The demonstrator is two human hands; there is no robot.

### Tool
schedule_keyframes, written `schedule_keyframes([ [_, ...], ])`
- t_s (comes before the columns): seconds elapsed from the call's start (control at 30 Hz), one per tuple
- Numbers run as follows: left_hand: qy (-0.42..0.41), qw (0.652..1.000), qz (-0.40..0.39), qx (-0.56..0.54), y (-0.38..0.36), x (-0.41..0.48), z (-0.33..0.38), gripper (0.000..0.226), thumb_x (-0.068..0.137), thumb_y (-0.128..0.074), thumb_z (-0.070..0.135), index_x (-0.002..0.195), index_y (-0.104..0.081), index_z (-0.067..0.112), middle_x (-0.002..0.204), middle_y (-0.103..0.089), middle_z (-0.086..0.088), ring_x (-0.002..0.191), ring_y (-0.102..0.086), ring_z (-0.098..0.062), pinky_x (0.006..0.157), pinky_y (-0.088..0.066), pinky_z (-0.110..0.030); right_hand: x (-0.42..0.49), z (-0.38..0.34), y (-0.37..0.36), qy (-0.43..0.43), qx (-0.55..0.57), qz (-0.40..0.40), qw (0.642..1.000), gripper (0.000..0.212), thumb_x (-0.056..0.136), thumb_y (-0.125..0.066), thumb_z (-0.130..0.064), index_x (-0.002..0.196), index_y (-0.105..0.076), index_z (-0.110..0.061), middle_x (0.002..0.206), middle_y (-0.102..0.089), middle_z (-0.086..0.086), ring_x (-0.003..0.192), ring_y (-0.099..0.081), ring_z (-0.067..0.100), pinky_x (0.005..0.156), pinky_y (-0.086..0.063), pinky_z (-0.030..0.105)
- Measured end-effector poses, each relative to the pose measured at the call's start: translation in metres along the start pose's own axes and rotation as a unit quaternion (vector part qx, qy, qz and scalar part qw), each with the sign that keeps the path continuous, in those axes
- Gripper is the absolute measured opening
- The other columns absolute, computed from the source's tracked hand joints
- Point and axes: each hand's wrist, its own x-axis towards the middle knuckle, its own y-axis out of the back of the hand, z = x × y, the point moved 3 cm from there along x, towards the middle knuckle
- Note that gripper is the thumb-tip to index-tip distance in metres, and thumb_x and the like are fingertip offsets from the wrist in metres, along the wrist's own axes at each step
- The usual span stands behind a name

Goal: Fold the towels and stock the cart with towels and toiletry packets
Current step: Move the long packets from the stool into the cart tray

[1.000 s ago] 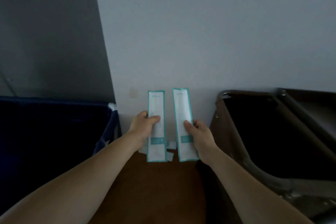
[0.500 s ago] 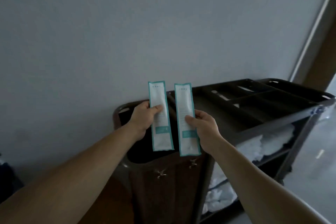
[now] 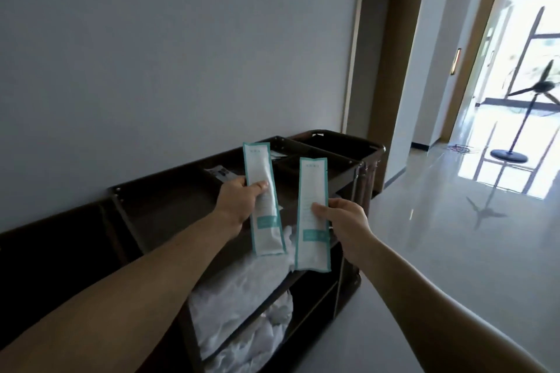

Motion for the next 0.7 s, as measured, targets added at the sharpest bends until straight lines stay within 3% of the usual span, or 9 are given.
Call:
schedule_keyframes([
  [0.13, 0.013, 1.0, -0.021, -0.012, -0.048, 0.035, 0.001, 0.01, 0.09, -0.069, 0.013, 0.098, -0.068, 0.008, 0.097, -0.069, -0.014, 0.085, -0.065, -0.027, 0.083, -0.055, -0.044, 0.036, 0.006, 0.035, -0.015, 0.003, 0.031, 0.999, 0.005, 0.081, -0.079, -0.014, 0.082, -0.074, -0.014, 0.086, -0.077, 0.01, 0.083, -0.071, 0.03, 0.085, -0.058, 0.056],
  [0.2, 0.016, 0.999, -0.019, -0.022, -0.067, 0.059, -0.001, 0.01, 0.091, -0.069, 0.015, 0.099, -0.068, 0.009, 0.097, -0.069, -0.013, 0.085, -0.065, -0.027, 0.077, -0.056, -0.042, 0.062, 0.005, 0.046, -0.019, 0.001, 0.038, 0.999, 0.006, 0.082, -0.079, -0.012, 0.085, -0.073, -0.014, 0.084, -0.077, 0.007, 0.088, -0.073, 0.032, 0.084, -0.059, 0.053],
  [0.3, 0.027, 0.998, -0.021, -0.059, -0.095, 0.1, -0.005, 0.005, 0.092, -0.066, 0.013, 0.096, -0.066, 0.015, 0.09, -0.068, -0.006, 0.077, -0.064, -0.02, 0.061, -0.051, -0.03, 0.107, -0.001, 0.057, -0.01, -0.015, 0.042, 0.999, 0.006, 0.082, -0.078, -0.011, 0.083, -0.073, -0.014, 0.079, -0.077, 0.003, 0.085, -0.074, 0.028, 0.082, -0.061, 0.046],
  [0.37, 0.033, 0.995, -0.02, -0.094, -0.114, 0.13, -0.007, 0.012, 0.092, -0.066, 0.01, 0.104, -0.067, 0.011, 0.091, -0.068, -0.006, 0.077, -0.064, -0.019, 0.063, -0.051, -0.03, 0.14, -0.007, 0.062, -0.001, -0.035, 0.041, 0.999, 0.006, 0.082, -0.078, -0.012, 0.084, -0.073, -0.014, 0.081, -0.077, 0.003, 0.084, -0.074, 0.026, 0.081, -0.061, 0.044],
  [0.43, 0.039, 0.992, -0.018, -0.117, -0.13, 0.159, -0.009, 0.019, 0.09, -0.067, 0.008, 0.109, -0.067, 0.008, 0.096, -0.069, -0.009, 0.08, -0.064, -0.021, 0.067, -0.053, -0.031, 0.174, -0.015, 0.064, 0.005, -0.049, 0.038, 0.998, 0.006, 0.083, -0.078, -0.013, 0.086, -0.074, -0.013, 0.082, -0.077, 0.003, 0.082, -0.074, 0.024, 0.078, -0.061, 0.041],
  [0.57, 0.047, 0.991, -0.003, -0.127, -0.149, 0.211, -0.009, 0.008, 0.089, -0.069, 0.009, 0.096, -0.068, 0.013, 0.102, -0.07, -0.013, 0.087, -0.067, -0.025, 0.082, -0.057, -0.039, 0.242, -0.033, 0.063, 0.031, -0.071, 0.047, 0.996, 0.008, 0.082, -0.079, -0.015, 0.087, -0.074, -0.014, 0.08, -0.077, 0.0, 0.071, -0.073, 0.017, 0.061, -0.058, 0.031],
  [0.7, 0.048, 0.99, 0.029, -0.129, -0.151, 0.254, -0.007, 0.007, 0.088, -0.07, 0.012, 0.094, -0.069, 0.016, 0.105, -0.071, -0.013, 0.1, -0.067, -0.032, 0.093, -0.055, -0.048, 0.3, -0.035, 0.054, 0.046, -0.074, 0.048, 0.995, 0.009, 0.084, -0.079, -0.015, 0.09, -0.072, -0.014, 0.08, -0.075, 0.0, 0.063, -0.071, 0.01, 0.051, -0.053, 0.023],
])
